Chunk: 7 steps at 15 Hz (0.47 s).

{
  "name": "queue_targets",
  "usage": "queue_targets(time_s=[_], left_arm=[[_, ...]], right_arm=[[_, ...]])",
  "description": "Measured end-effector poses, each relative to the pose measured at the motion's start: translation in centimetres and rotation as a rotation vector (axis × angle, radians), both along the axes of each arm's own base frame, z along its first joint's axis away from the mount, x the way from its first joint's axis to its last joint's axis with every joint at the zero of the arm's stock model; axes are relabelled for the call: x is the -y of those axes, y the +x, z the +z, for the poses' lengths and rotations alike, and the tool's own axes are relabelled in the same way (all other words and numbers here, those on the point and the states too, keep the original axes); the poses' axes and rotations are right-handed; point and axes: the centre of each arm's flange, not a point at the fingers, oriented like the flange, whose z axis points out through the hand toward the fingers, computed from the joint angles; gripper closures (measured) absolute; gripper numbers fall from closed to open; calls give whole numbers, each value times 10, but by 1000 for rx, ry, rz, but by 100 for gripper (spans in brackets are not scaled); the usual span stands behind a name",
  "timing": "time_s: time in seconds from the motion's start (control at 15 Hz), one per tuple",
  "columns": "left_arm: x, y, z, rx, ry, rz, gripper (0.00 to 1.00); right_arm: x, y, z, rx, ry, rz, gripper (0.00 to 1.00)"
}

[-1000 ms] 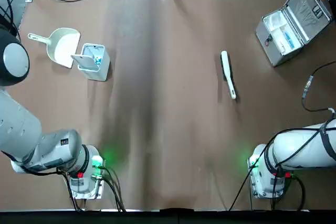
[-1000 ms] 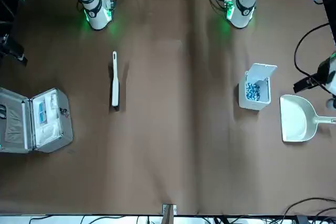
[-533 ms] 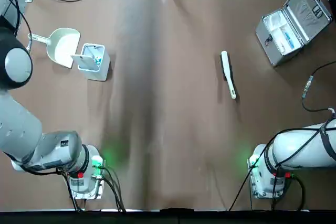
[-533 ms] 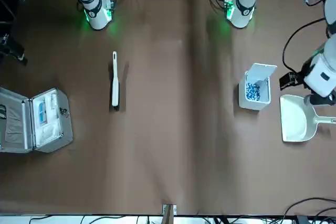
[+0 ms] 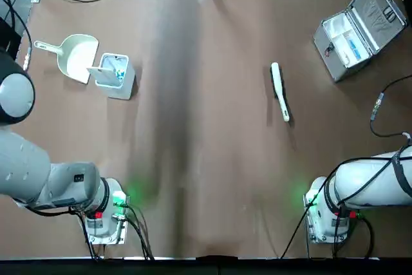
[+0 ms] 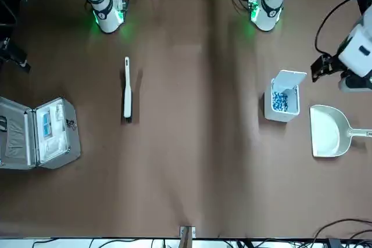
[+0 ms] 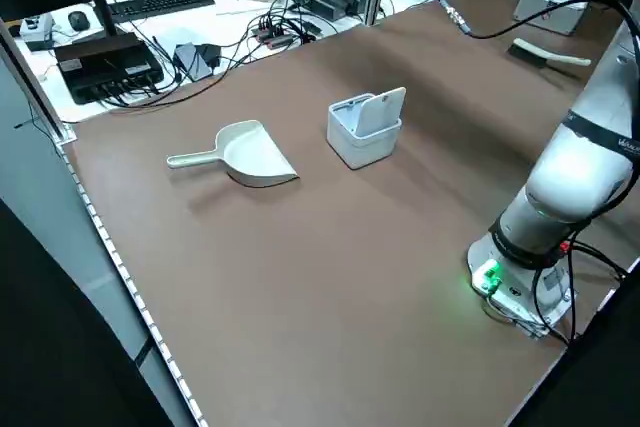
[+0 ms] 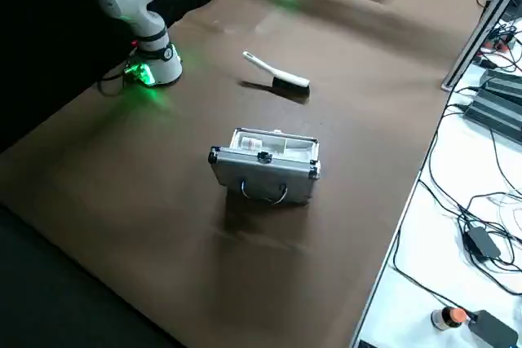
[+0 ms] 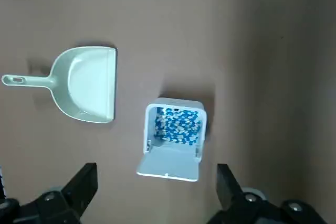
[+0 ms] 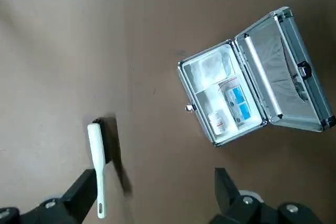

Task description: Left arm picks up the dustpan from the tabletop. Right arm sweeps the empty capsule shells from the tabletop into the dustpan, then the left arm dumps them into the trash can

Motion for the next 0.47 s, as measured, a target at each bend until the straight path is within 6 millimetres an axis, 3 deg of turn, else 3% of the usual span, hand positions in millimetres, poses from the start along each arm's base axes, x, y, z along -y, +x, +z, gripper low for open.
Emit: queue_targets(time_s=[0.13,0.47], left_arm=[[-11,0,3,2,-5,-8,0],[-10,2,4,22,-27,-7,0]], right_arm=[[0,0,0,0,0,0,1],[0,0,0,0,0,0,1]])
